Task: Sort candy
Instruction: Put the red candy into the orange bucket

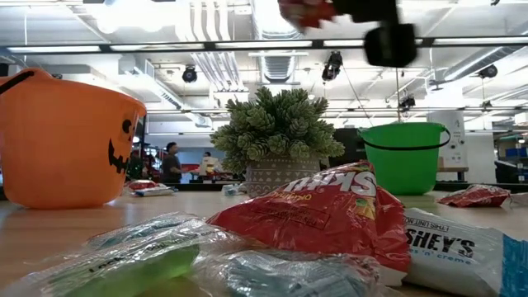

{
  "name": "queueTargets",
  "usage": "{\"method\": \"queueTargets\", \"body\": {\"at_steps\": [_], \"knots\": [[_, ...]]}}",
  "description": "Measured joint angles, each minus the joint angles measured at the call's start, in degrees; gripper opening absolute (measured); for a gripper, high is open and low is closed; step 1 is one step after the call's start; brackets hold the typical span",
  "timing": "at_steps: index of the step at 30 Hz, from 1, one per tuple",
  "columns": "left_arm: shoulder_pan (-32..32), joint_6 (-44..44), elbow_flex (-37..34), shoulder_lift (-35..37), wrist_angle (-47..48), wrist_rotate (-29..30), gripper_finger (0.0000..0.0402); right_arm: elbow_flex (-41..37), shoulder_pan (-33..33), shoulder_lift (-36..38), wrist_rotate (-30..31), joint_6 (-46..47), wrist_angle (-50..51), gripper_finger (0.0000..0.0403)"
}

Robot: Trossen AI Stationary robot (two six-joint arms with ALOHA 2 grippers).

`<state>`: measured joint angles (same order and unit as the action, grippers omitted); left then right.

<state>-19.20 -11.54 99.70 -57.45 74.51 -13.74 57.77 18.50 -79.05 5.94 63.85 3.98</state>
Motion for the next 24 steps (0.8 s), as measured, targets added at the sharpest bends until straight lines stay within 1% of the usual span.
{"method": "queueTargets", "body": {"at_steps": [3, 5, 9, 13, 18, 24], "knots": [[0.0, 0.5, 0.0, -1.5, -1.3, -1.5, 0.0196, 2.6, -2.8, -0.5, 0.3, -5.3, 0.6, 0.0011], [0.0, 0.6, 0.0, -2.5, -3.0, -4.1, 0.0193, 5.9, -4.5, -1.6, 0.3, -9.4, 2.0, 0.0011], [0.0, 0.7, 0.0, -4.2, -6.7, -8.4, 0.0192, 14.8, -7.5, -4.4, 0.3, -18.6, 7.0, 0.0011], [0.0, 0.8, 0.0, -5.8, -8.9, -11.2, 0.0192, 24.6, -10.0, -7.8, 0.3, -25.4, 14.4, 0.0011], [0.0, 1.8, 0.0, -7.1, -9.2, -12.4, 0.0191, 35.2, -12.4, -12.6, 0.3, -31.9, 19.6, 0.0011], [0.0, 2.0, 0.0, -8.6, -9.2, -12.4, 0.0191, 45.8, -13.8, -18.3, 0.2, -37.5, 20.6, 0.0011]]}}
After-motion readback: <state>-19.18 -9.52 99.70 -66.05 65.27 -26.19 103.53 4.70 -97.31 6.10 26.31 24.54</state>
